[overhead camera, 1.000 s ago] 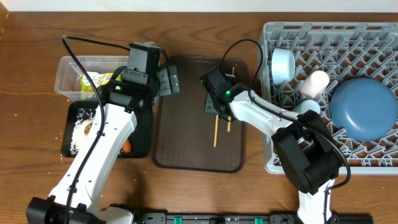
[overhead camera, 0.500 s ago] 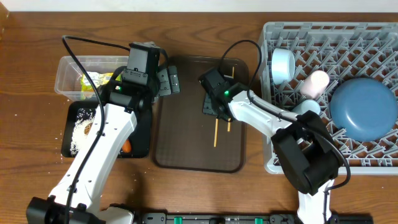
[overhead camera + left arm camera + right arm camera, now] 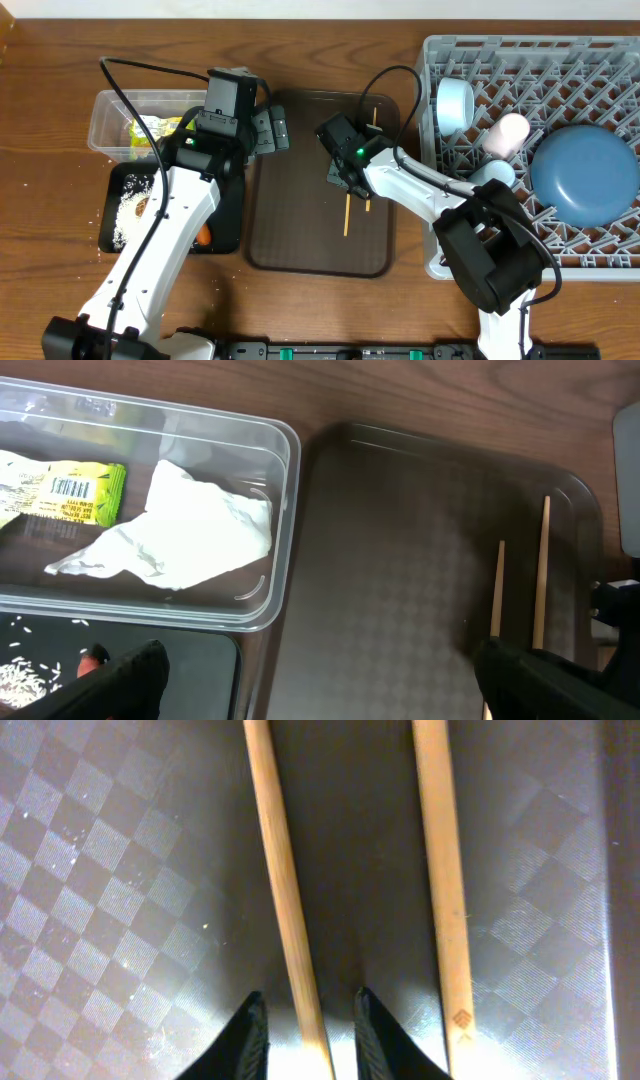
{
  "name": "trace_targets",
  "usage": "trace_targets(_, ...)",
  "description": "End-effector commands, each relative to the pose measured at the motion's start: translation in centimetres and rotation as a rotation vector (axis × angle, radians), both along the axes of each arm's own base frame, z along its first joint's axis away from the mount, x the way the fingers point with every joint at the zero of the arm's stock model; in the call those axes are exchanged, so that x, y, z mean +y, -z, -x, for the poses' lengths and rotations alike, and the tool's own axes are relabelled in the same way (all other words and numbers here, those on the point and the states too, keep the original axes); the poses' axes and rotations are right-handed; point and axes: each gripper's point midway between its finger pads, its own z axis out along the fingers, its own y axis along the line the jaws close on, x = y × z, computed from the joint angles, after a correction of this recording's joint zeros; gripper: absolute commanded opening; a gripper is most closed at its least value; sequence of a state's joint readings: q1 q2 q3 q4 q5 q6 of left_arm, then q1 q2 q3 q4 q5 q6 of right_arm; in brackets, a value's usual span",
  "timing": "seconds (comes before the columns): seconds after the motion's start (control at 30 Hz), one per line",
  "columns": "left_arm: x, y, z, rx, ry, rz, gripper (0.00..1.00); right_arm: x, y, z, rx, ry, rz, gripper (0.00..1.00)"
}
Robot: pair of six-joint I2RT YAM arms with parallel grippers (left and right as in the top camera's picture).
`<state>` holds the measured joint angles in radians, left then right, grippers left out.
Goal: Sort waste into correct bins and load items into the dishwasher rack
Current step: 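Lower the right gripper and align it with one wooden chopstick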
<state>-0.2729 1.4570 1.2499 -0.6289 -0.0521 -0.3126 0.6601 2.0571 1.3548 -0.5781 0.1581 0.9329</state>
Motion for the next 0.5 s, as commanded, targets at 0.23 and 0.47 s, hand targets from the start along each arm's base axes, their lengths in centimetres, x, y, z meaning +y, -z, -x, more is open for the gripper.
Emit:
trace_targets(0.23,-0.1,-0.2,-0.1,-0.004,0.012,-0.007,0.98,-1.2,4.0,2.2,0.088,0.004,0.080,0.04)
trace_targets(0.47,-0.1,-0.2,-0.1,-0.004,0.012,-0.007,0.98,-3.4,3.5,1.2,0.021,0.005,0.205,0.01)
